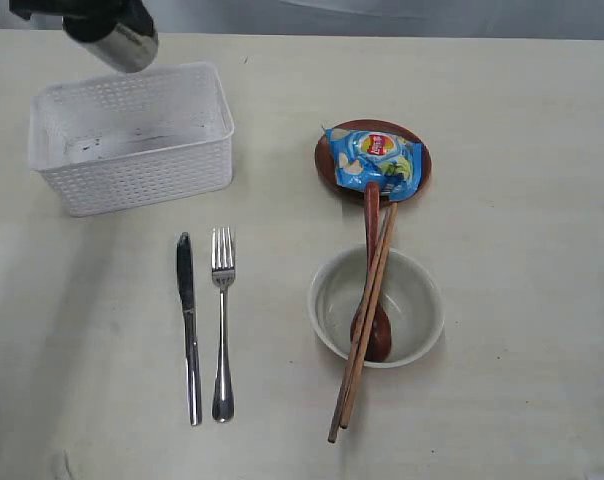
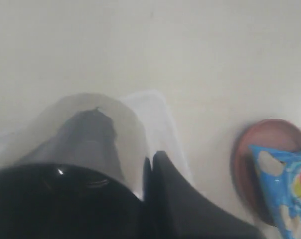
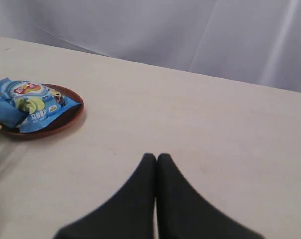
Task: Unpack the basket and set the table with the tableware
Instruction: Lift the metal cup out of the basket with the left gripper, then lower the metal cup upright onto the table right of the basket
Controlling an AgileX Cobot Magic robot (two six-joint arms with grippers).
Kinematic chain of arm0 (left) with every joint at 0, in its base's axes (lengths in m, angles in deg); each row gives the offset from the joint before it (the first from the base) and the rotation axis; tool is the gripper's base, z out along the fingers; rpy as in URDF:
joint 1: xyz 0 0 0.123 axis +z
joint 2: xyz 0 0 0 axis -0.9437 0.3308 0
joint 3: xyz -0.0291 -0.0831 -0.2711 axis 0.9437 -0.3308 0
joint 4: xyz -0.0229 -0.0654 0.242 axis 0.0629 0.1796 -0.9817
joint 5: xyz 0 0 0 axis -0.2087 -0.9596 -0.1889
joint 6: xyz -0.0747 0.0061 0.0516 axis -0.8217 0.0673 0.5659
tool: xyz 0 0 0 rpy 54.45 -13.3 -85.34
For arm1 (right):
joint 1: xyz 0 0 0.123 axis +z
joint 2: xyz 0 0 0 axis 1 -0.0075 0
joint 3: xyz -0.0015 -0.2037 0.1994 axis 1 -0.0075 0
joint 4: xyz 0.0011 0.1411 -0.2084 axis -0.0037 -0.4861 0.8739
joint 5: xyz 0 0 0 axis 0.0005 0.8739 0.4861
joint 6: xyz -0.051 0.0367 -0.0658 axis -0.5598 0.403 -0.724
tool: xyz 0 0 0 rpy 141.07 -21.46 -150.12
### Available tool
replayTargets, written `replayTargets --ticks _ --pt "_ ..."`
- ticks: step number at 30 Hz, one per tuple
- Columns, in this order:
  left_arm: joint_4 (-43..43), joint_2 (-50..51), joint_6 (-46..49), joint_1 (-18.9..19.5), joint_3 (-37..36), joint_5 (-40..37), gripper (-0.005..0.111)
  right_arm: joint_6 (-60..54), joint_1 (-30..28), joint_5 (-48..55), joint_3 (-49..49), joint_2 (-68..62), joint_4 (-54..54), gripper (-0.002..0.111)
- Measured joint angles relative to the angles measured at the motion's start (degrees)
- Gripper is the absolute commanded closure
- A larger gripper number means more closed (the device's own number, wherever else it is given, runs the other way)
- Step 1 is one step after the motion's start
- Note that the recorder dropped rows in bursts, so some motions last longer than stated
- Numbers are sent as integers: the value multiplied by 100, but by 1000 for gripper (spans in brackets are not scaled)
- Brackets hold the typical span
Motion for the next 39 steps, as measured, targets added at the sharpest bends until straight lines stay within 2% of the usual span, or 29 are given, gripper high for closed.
replayTargets --ticks 5,10,16,21,30,32,34,39 --pt "-10 -82 68 -633 410 26 107 0 0 0 0 0 0 108" --pt "15 78 72 -1288 449 423 107 0 0 0 0 0 0 108" --pt "24 694 95 -1685 449 746 107 0 0 0 0 0 0 108" --pt "-114 1103 99 -1719 449 734 107 0 0 0 0 0 0 108" --pt "-1197 1285 113 -1708 449 223 107 0 0 0 0 0 0 108" --pt "-1485 1285 102 -1615 449 -18 107 0 0 0 0 0 0 108" --pt "-1770 1285 80 -1362 449 -405 107 0 0 0 0 0 0 108" --pt "-1769 1285 63 -837 449 -887 107 0 0 0 0 0 0 108"
